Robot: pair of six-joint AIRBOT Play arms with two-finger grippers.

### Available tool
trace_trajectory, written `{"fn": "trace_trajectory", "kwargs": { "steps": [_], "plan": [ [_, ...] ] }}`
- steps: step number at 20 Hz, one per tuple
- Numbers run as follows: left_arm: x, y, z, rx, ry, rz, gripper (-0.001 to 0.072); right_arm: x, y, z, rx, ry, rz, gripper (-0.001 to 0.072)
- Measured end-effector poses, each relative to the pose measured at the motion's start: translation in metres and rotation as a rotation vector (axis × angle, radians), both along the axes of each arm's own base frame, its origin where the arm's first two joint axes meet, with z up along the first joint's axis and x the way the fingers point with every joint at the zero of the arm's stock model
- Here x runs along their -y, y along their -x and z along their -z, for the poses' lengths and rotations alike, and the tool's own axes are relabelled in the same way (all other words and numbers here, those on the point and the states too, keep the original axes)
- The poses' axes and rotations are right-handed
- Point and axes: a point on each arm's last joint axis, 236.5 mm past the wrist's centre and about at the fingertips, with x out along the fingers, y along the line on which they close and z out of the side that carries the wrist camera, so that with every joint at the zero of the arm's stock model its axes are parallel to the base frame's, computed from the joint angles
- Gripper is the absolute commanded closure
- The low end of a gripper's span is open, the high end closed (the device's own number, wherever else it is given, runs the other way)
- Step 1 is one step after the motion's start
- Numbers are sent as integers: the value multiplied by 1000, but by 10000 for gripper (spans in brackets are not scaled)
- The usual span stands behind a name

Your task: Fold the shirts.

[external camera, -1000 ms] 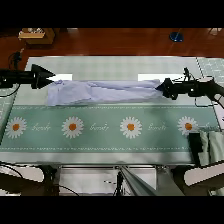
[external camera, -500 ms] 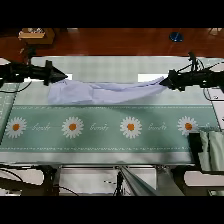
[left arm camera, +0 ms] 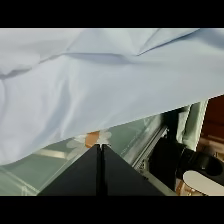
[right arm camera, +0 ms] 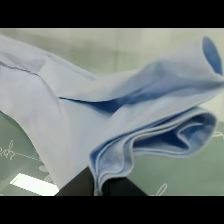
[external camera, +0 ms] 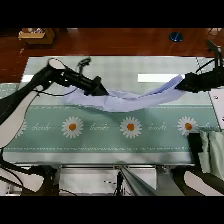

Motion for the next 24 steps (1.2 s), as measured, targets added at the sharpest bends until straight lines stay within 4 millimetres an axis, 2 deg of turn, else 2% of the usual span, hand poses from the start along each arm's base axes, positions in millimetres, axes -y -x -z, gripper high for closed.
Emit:
{"fn": "trace_trajectory", "kwargs": {
  "steps": [5,12,16,18,19,21,23,24],
  "plan": [
    [45,33,20,-60,-27,66,689,-2,21,-29,45,19,7,693],
    [103,57,45,-87,-78,19,689,-13,41,-62,114,-1,16,693],
    [139,87,63,-141,-85,28,689,-17,48,-74,143,-10,17,693],
    [149,95,65,-141,-77,34,691,-18,50,-76,148,-11,18,694],
    [150,93,62,-123,-69,35,691,-18,50,-77,149,-14,21,694],
    [145,72,38,-44,-28,4,691,-19,50,-78,152,-20,22,693],
    [122,38,-2,65,18,-42,691,-26,49,-80,161,-26,13,694],
    [102,16,-27,132,34,-83,691,-33,48,-81,168,-36,0,693]
  ]
}}
